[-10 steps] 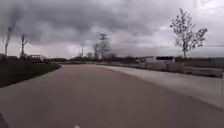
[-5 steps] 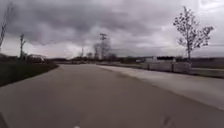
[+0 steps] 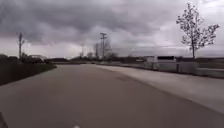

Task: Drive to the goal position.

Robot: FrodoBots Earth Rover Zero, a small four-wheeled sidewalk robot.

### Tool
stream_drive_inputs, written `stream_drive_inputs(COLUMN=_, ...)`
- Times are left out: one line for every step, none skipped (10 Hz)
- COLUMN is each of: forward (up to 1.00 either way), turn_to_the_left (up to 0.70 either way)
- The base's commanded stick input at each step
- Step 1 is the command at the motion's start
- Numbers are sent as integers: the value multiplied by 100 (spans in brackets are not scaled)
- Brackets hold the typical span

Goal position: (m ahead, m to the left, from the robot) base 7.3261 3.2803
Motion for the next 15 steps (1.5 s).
stream_drive_inputs(forward=100, turn_to_the_left=40)
stream_drive_inputs(forward=100, turn_to_the_left=40)
stream_drive_inputs(forward=100, turn_to_the_left=40)
stream_drive_inputs(forward=100, turn_to_the_left=0)
stream_drive_inputs(forward=100, turn_to_the_left=0)
stream_drive_inputs(forward=100, turn_to_the_left=0)
stream_drive_inputs(forward=100, turn_to_the_left=0)
stream_drive_inputs(forward=100, turn_to_the_left=15)
stream_drive_inputs(forward=100, turn_to_the_left=33)
stream_drive_inputs(forward=100, turn_to_the_left=39)
stream_drive_inputs(forward=100, turn_to_the_left=40)
stream_drive_inputs(forward=100, turn_to_the_left=40)
stream_drive_inputs(forward=100, turn_to_the_left=40)
stream_drive_inputs(forward=100, turn_to_the_left=40)
stream_drive_inputs(forward=100, turn_to_the_left=10)
